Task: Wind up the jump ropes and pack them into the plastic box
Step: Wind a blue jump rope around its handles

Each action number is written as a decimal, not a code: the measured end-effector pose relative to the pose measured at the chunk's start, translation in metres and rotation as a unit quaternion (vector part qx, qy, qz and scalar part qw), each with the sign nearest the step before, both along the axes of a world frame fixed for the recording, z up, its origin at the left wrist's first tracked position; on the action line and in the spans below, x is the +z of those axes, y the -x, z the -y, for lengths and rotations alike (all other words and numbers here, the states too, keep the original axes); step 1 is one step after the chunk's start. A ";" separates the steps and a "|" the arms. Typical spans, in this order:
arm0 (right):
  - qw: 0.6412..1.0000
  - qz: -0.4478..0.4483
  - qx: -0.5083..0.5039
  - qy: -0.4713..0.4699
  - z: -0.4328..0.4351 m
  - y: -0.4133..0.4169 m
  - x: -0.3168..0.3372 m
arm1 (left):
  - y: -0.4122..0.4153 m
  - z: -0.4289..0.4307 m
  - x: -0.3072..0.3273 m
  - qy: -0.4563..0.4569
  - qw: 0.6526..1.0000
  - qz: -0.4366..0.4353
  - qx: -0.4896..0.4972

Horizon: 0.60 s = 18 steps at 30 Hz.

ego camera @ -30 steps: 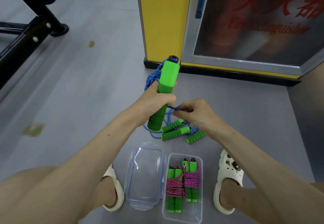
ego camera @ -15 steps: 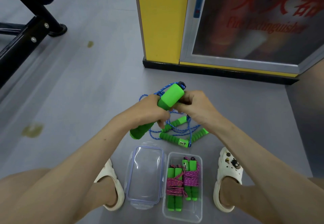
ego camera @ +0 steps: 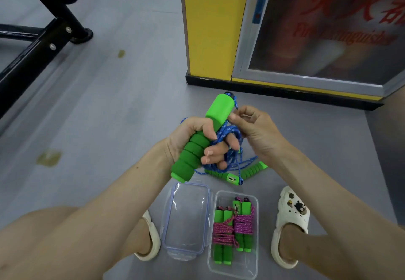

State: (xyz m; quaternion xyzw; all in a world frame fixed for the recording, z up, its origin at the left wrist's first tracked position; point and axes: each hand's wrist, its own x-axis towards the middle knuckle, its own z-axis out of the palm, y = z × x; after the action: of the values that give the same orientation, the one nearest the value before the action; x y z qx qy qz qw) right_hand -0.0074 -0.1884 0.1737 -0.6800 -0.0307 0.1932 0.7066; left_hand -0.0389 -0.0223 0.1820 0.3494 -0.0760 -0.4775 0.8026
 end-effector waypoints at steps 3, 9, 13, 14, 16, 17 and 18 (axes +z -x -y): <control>0.986 -0.128 0.012 -0.103 -0.007 0.010 -0.001 | 0.004 0.011 -0.001 0.037 0.997 -0.017 0.058; 0.995 -0.087 0.034 0.024 -0.010 0.014 -0.006 | 0.001 0.018 0.009 0.050 0.979 -0.041 0.193; 0.988 -0.055 0.093 0.107 -0.009 0.017 -0.021 | -0.005 0.015 0.015 -0.008 0.927 -0.064 0.370; 0.986 -0.048 0.107 0.116 -0.008 0.017 -0.021 | -0.007 0.013 0.014 -0.012 0.911 -0.075 0.405; 0.979 -0.016 0.135 0.154 -0.007 0.016 -0.020 | -0.010 0.011 0.010 -0.041 0.887 -0.076 0.453; 0.973 -0.001 0.149 0.176 -0.007 0.016 -0.020 | -0.011 0.011 0.010 -0.071 0.880 -0.069 0.464; 0.968 0.009 0.162 0.192 -0.007 0.016 -0.020 | -0.011 0.011 0.010 -0.110 0.876 -0.059 0.467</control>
State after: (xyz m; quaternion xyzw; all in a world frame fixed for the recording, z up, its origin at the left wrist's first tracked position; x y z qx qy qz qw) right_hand -0.0239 -0.1816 0.1541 -0.7908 -0.1095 0.3009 0.5216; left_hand -0.0276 -0.0336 0.1924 0.4020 0.1963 -0.0725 0.8914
